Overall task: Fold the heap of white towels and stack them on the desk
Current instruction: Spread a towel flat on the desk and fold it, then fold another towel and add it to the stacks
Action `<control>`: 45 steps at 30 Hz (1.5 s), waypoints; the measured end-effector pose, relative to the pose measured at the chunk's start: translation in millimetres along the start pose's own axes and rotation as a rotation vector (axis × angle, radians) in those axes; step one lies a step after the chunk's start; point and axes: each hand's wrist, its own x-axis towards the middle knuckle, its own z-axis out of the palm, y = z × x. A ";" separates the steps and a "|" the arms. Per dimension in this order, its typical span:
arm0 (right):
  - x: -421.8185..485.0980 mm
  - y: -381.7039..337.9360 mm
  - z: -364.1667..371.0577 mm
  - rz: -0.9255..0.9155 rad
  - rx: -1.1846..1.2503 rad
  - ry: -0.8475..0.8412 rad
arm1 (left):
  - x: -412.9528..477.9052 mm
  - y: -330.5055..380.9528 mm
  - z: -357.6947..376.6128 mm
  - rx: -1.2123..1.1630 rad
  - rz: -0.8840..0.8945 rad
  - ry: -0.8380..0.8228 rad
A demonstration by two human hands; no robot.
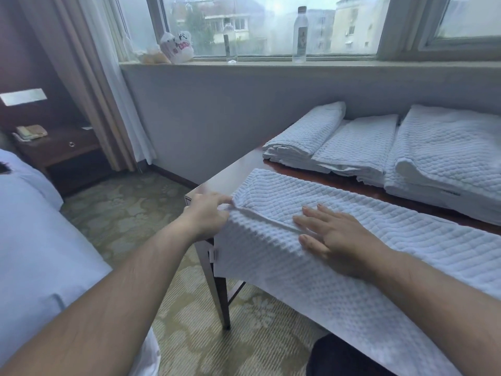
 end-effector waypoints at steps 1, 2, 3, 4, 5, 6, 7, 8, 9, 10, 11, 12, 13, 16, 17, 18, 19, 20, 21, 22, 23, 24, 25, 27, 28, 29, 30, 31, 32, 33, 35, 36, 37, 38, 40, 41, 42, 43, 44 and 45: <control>-0.3 -0.6 -0.3 0.000 0.000 0.016 | 1.4 6.4 3.1 -0.118 -0.045 0.028; -1.0 -1.8 -0.9 0.004 0.006 0.038 | 3.5 13.4 5.2 -0.200 -0.090 0.050; -2.3 -3.2 -1.6 0.011 0.015 0.070 | 5.9 19.4 7.9 -0.259 -0.134 0.068; -3.7 -4.2 -2.6 0.017 0.020 0.120 | 8.7 23.9 10.4 -0.272 -0.166 0.090; -5.5 -4.7 -3.6 0.018 0.009 0.187 | 12.2 26.4 13.1 -0.255 -0.179 0.123; -7.5 -5.1 -4.7 0.017 -0.021 0.259 | 14.9 28.2 14.9 -0.242 -0.195 0.155; -9.3 -5.4 -5.5 0.011 -0.059 0.325 | 17.8 27.9 16.5 -0.260 -0.208 0.187; -10.6 -5.6 -5.5 -0.002 -0.094 0.379 | 19.0 27.0 16.7 -0.309 -0.214 0.205; -11.4 -5.7 -4.8 -0.023 -0.122 0.428 | 19.8 24.9 16.8 -0.367 -0.211 0.215; -11.7 -5.9 -3.4 -0.049 -0.142 0.475 | 19.1 22.5 16.6 -0.403 -0.203 0.221; -11.8 -6.2 -1.9 -0.073 -0.150 0.525 | 18.1 20.1 16.6 -0.415 -0.196 0.227; -12.4 -7.0 -0.5 -0.092 -0.146 0.571 | 16.6 17.3 16.6 -0.414 -0.191 0.228; -12.6 -7.2 0.6 -0.106 -0.136 0.601 | 15.6 14.7 16.6 -0.411 -0.188 0.228; -12.5 -3.9 0.3 -0.120 -0.072 0.545 | 14.2 12.7 17.0 -0.334 -0.180 0.222; -12.6 -2.7 -0.4 -0.123 -0.048 0.510 | 15.0 14.7 17.7 -0.282 -0.180 0.227; -13.1 -2.0 -1.0 -0.129 -0.033 0.484 | 16.2 17.5 18.9 -0.229 -0.189 0.238; -14.0 -2.0 -1.9 -0.139 -0.029 0.468 | 16.9 21.1 20.7 -0.185 -0.206 0.253; -15.3 -2.6 -3.1 -0.147 -0.034 0.457 | 16.6 24.9 22.8 -0.137 -0.228 0.269; -16.9 -3.5 -4.6 -0.148 -0.044 0.445 | 16.0 28.8 25.5 -0.079 -0.238 0.293; -19.5 -4.2 -6.1 -0.133 -0.055 0.425 | 14.1 33.4 28.5 -0.016 -0.216 0.322; -22.6 -4.0 -7.1 -0.096 -0.061 0.397 | 11.9 38.6 32.1 0.036 -0.160 0.352; -27.3 -2.4 -7.9 -0.040 -0.058 0.367 | 8.8 45.3 36.3 0.061 -0.078 0.379; -33.8 0.8 -8.5 0.021 -0.038 0.345 | 5.6 53.8 40.4 0.061 0.011 0.390; -53.7 11.5 -8.6 0.103 0.018 0.338 | -1.0 74.6 50.3 0.017 0.171 0.340; -66.4 18.2 -8.5 0.128 0.028 0.343 | -5.2 85.9 56.8 -0.005 0.233 0.288; -80.2 26.1 -8.9 0.154 0.025 0.344 | -9.7 97.8 64.4 -0.016 0.285 0.232; -94.7 34.5 -9.5 0.186 0.023 0.339 | -14.3 109.7 72.3 -0.018 0.328 0.186; -109.0 42.9 -10.6 0.219 0.027 0.331 | -19.0 120.9 79.9 -0.020 0.366 0.159; -122.6 51.2 -12.2 0.247 0.036 0.322 | -23.4 131.5 86.8 -0.028 0.403 0.144; -134.8 58.6 -13.9 0.271 0.049 0.319 | -27.8 141.0 93.0 -0.042 0.443 0.126; -155.3 71.8 -17.4 0.306 0.078 0.334 | -35.3 156.4 103.3 -0.068 0.551 0.052; -163.6 77.2 -18.9 0.313 0.089 0.348 | -38.5 161.4 107.3 -0.048 0.621 -0.002; -170.0 81.0 -19.9 0.311 0.098 0.361 | -41.1 164.2 110.7 -0.004 0.686 -0.050; -174.9 83.2 -20.5 0.299 0.105 0.374 | -42.6 165.0 113.5 0.043 0.739 -0.078; -180.5 84.7 -21.0 0.256 0.109 0.407 | -42.6 164.0 114.7 0.070 0.779 -0.082; -181.5 84.8 -20.7 0.226 0.096 0.423 | -41.6 163.3 113.6 0.057 0.782 -0.076; -181.7 85.4 -20.0 0.191 0.074 0.434 | -39.9 163.2 111.9 0.055 0.791 -0.071; -181.6 86.4 -19.6 0.158 0.050 0.439 | -38.3 163.9 109.7 0.076 0.814 -0.063; -181.3 87.5 -20.1 0.137 0.032 0.440 | -37.1 165.6 107.3 0.112 0.846 -0.052; -181.0 88.8 -21.2 0.128 0.021 0.439 | -36.4 167.5 104.8 0.148 0.886 -0.035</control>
